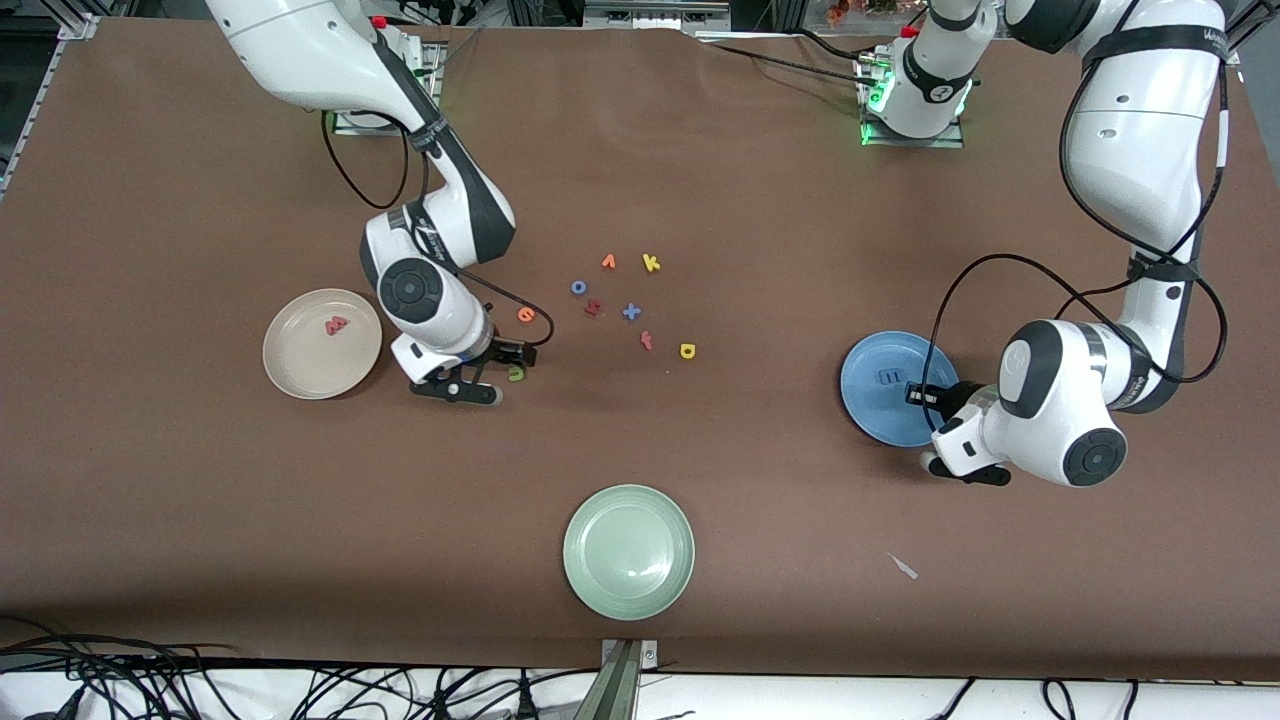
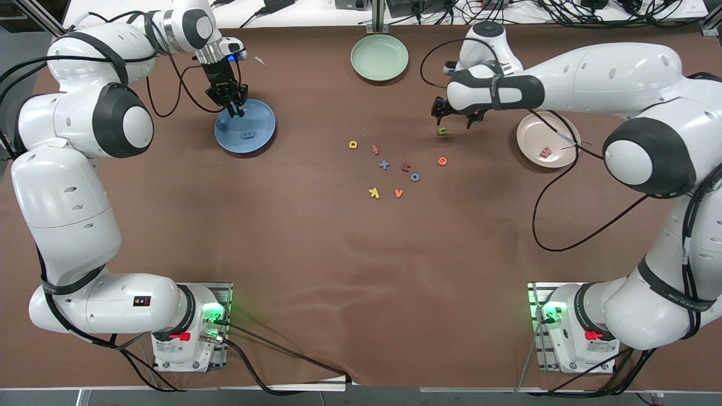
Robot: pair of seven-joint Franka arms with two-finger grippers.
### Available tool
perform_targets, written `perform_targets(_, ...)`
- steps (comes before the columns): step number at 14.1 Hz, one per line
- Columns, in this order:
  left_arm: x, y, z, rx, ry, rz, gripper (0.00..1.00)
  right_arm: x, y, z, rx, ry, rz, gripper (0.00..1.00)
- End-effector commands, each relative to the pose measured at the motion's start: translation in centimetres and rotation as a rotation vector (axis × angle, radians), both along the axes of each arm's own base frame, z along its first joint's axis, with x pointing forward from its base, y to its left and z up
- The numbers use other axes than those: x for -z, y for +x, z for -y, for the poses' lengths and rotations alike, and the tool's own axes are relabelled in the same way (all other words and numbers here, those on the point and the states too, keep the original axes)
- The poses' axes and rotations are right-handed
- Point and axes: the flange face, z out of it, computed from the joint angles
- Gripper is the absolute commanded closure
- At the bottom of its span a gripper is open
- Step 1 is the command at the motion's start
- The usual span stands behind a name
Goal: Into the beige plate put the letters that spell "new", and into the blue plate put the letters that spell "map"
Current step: 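Grasp the green u with the right gripper while the left gripper takes the a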
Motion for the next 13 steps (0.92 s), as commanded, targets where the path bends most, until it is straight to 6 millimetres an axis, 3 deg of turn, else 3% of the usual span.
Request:
perform_targets(1,0.2,-0.1,-0.7,0.025,-0.009,0.008,0.96,0.7,1.2,-0.8,-0.072,0.028,0.022,0.0)
perform_targets(5,0.2,-0.3,0.5,0.031,-0.013,0.002,0.94,1.8,1.2,-0.9,-0.158,0.037,0.029,0.0)
perform_targets(6,0.4,-0.4,1.1,0.046,-0.011,0.0,0.84,2.0,1.2,-0.9,-0.164,0.036,0.025,0.0)
perform_targets(7,0.4,-0.4,1.3,0.05,-0.01,0.0,0.67,2.2,1.1,-0.9,-0.18,0.036,0.021,0.0)
perform_targets(8,0.3,-0.5,1.4,0.052,-0.011,-0.002,0.4,2.5,0.8,-1.0,-0.188,0.037,0.014,0.02)
perform_targets(9,0.1,-0.6,2.5,0.061,-0.009,-0.001,0.02,2.5,0.5,-1.4,-0.194,0.043,0.01,0.05)
perform_targets(12,-2.0,-1.1,6.5,0.003,0.051,-0.005,0.0,2.8,0.4,-1.5,-0.197,0.041,0.003,0.17)
perform_targets(13,-3.2,-1.4,8.9,-0.023,0.075,0.002,0.0,3.0,0.3,-1.4,-0.198,0.039,0.0,0.2)
